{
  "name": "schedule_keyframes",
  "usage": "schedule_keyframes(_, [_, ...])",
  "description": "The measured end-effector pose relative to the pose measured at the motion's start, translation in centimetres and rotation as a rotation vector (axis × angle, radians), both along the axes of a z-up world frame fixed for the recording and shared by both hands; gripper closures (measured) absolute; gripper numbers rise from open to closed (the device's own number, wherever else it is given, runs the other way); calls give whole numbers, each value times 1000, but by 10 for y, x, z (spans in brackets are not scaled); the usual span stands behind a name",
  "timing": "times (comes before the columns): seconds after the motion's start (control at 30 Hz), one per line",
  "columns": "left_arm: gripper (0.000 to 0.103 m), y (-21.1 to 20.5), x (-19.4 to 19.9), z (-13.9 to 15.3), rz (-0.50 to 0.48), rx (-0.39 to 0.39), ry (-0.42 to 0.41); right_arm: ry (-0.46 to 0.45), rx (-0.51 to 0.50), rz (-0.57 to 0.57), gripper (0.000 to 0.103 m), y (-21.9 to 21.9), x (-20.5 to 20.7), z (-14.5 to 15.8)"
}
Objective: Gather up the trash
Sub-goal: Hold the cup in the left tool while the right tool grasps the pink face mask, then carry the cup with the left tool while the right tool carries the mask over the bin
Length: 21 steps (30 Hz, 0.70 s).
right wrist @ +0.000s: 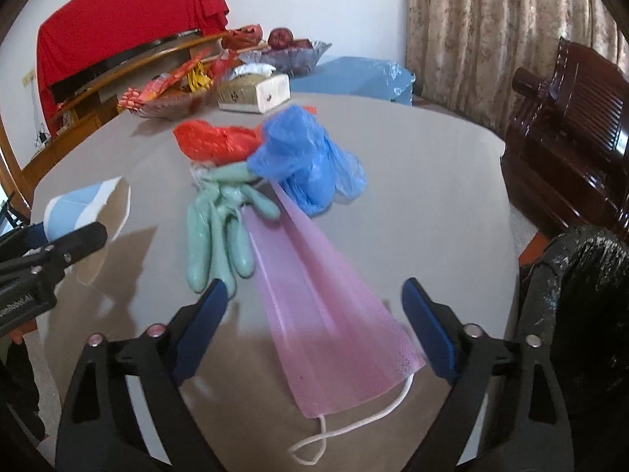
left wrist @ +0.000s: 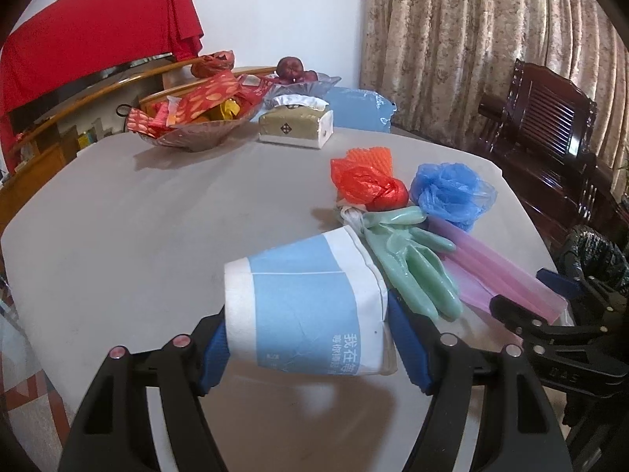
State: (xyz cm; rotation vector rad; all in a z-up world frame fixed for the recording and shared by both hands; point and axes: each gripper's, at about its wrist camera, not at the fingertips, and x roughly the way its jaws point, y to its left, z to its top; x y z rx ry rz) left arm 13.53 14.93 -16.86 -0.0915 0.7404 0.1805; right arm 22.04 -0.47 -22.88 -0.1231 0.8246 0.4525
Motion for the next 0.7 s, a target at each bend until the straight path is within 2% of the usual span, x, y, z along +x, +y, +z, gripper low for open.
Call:
schedule_keyframes(0.3, [32,-4,1,1,-5,4,5,73,-32,37,36,6,-1,-12])
schedule_keyframes(0.33, [32,-4,1,1,-6,5,5,75,-26,43,43,6,-1,-12])
schedule_keyframes(0.47, [32,-9,0,3,-16,7,2,69,-50,41,60,6,-4,-12])
schedule_keyframes(0.6, [32,-14,-2,7,-24,9,-5,74,-44,28,98,-2,-4,-11])
schedule_keyframes(0.7, [32,-18,-2,11,-31,14,-12,98,9,6,100,-12,-6,-9])
